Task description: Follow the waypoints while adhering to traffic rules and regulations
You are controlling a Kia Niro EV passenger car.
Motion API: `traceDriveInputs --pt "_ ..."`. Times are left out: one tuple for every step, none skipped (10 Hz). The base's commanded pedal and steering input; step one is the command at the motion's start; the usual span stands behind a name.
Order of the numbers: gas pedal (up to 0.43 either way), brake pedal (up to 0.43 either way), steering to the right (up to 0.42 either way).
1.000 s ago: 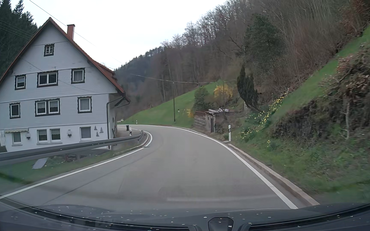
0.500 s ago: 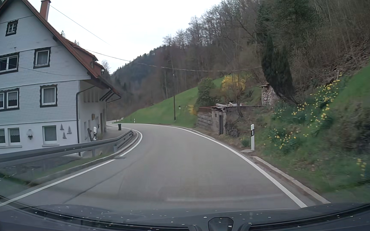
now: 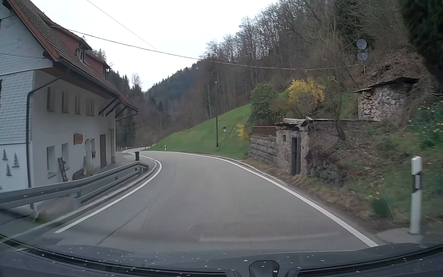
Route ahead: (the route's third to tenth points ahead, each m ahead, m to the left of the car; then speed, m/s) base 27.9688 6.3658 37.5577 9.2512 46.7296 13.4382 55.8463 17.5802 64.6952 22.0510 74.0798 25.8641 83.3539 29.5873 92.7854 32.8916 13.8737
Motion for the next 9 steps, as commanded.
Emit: traceDriveInputs --pt "0.0 0.0 -0.043" --pt "0.0 0.0 -0.047" --pt "0.0 0.0 -0.05" --pt "0.0 0.0 -0.051" --pt "0.0 0.0 -0.051" --pt "0.0 0.0 -0.054" --pt "0.0 0.0 -0.057" --pt "0.0 0.0 -0.061" --pt "0.0 0.0 -0.063"
